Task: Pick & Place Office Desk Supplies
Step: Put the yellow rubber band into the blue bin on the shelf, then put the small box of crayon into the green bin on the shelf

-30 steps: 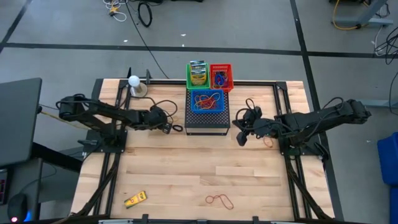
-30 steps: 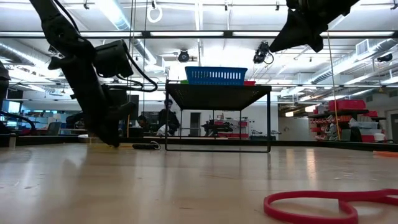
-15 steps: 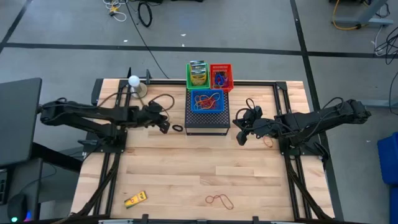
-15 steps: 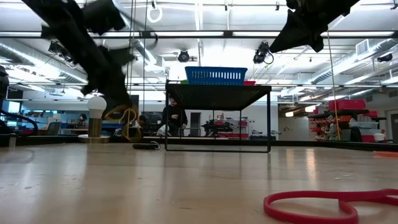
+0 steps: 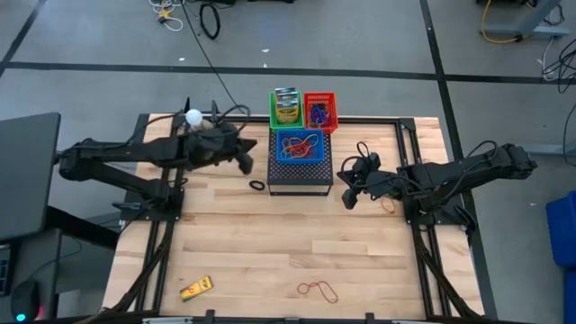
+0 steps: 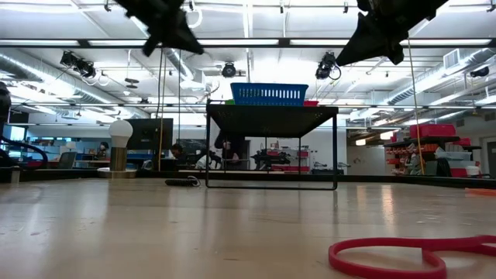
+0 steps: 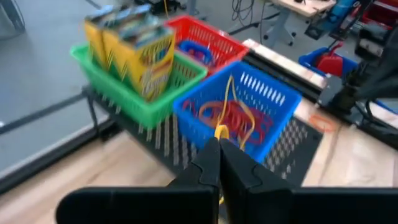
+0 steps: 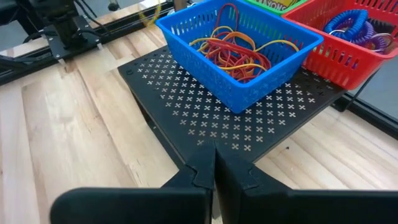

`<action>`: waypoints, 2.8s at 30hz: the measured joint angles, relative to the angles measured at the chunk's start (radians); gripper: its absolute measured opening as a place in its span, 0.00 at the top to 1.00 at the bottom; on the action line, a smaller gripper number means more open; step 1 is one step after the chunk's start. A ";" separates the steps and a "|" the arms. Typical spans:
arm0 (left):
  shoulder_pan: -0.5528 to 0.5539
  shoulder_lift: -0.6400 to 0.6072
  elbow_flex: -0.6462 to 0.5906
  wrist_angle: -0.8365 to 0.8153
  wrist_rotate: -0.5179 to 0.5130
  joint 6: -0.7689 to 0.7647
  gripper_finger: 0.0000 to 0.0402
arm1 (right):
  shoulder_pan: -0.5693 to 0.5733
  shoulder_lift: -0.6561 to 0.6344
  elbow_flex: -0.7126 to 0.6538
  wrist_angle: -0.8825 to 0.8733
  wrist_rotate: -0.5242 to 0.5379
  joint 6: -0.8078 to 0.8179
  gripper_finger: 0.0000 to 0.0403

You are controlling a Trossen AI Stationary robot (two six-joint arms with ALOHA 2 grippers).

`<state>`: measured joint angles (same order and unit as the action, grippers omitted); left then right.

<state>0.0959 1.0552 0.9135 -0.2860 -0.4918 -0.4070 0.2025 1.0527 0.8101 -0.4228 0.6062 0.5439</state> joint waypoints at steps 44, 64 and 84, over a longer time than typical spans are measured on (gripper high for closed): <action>0.142 0.545 0.289 0.329 0.220 0.233 0.98 | -0.010 0.000 0.000 0.000 0.002 -0.007 0.97; 0.168 0.540 0.450 0.017 0.345 0.211 0.61 | -0.010 0.000 0.000 0.000 0.002 -0.010 0.97; 0.297 0.540 0.594 -0.160 0.707 0.072 0.61 | -0.046 0.000 0.000 0.000 0.000 -0.033 0.97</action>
<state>0.3934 1.5951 1.5074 -0.4460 0.2154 -0.3346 0.1566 1.0531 0.8101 -0.4225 0.6061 0.5107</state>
